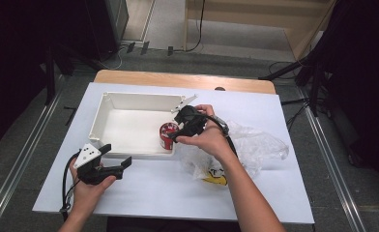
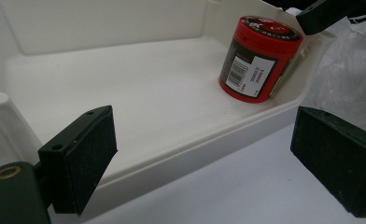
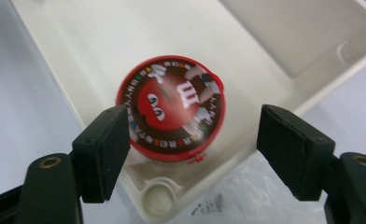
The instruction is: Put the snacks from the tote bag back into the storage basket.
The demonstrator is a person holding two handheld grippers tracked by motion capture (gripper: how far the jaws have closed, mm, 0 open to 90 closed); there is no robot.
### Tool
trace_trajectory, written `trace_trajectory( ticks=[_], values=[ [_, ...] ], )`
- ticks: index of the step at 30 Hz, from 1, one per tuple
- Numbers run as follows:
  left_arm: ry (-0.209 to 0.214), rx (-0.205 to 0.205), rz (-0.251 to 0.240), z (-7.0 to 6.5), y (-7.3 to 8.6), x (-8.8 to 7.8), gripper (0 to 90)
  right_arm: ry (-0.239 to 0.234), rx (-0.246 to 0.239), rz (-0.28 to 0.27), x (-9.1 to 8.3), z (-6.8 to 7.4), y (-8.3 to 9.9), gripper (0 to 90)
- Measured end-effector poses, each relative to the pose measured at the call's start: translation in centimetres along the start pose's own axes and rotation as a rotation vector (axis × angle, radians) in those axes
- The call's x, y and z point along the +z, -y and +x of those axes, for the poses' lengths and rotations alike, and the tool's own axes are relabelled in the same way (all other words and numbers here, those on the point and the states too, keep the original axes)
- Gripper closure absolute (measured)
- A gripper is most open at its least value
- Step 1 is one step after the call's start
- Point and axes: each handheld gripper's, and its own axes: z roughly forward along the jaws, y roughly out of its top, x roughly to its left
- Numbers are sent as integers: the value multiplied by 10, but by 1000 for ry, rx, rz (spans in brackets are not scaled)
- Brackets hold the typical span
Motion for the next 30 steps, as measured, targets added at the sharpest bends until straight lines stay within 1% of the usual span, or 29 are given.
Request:
trace_trajectory(
  ticks=[8, 20, 25, 30],
  values=[
    [0, 1, 1, 0, 0, 1, 74, 7, 32, -11, -7, -11, 10, 269],
    [2, 2, 2, -1, 0, 2, 74, 31, 62, -41, -26, -27, 25, 275],
    [2, 0, 3, -1, 0, 2, 74, 41, 77, -42, -33, -33, 32, 277],
    [3, 2, 4, -1, 0, 2, 74, 53, 90, -55, -42, -39, 40, 279]
  ],
)
